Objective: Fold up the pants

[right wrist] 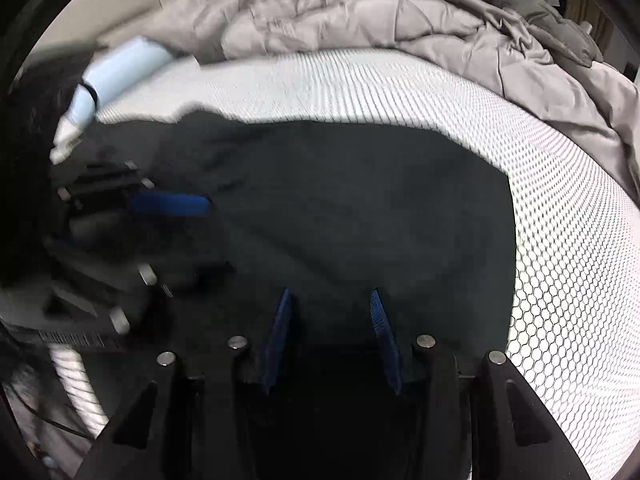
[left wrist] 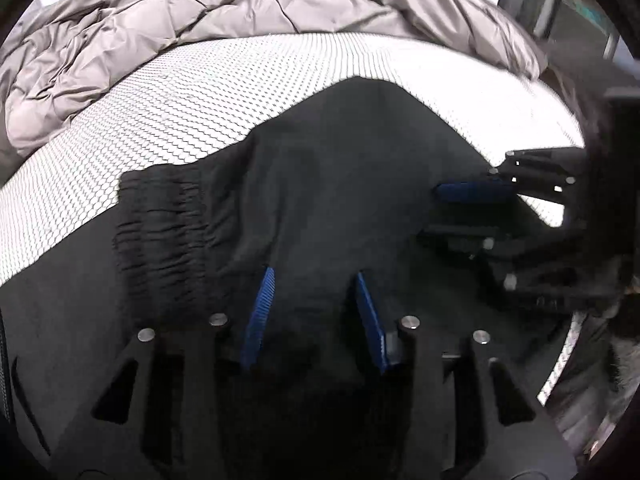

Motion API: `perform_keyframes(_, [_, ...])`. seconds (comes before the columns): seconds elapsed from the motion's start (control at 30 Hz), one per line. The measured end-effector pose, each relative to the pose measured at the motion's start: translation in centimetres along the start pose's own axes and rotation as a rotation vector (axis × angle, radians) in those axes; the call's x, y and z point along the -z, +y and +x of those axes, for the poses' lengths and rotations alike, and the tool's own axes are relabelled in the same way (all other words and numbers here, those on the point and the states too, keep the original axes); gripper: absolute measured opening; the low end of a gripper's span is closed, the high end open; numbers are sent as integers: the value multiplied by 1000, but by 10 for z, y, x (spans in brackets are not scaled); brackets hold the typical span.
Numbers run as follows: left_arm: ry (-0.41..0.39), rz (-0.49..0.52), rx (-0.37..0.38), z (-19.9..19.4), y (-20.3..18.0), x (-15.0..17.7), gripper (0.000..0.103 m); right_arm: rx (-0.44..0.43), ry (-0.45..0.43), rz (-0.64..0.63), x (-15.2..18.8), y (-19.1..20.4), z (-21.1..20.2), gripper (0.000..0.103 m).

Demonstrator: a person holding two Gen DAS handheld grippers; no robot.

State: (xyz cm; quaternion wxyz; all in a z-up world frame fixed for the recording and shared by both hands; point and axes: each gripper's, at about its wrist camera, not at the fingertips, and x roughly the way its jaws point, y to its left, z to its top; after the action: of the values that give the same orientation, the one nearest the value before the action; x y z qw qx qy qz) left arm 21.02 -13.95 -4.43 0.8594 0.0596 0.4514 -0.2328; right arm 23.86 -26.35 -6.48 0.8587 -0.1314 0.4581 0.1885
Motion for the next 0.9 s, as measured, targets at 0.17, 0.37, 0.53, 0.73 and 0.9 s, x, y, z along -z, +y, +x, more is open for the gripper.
perform_keyframes(0.17, [-14,46,-50,-13,1,11,40,107,3,47,17,-39,-17,41])
perform_keyframes(0.37, [-69,33,-50,-41,-3,-1,50,20,-80,57,2,-27,-36,42])
perform_keyframes(0.53, [1,-6,-83,-2,15,-32,55,18,-37,-13,-38,-4,5,43])
perform_keyframes(0.73, [-19,-8,-84,-9,33,-21,49,128,24,17,-35,-33,18,44])
perform_keyframes(0.9, [-30,-8,-131,-22,28,-16,49,173,14,83,-28,-59,7,44])
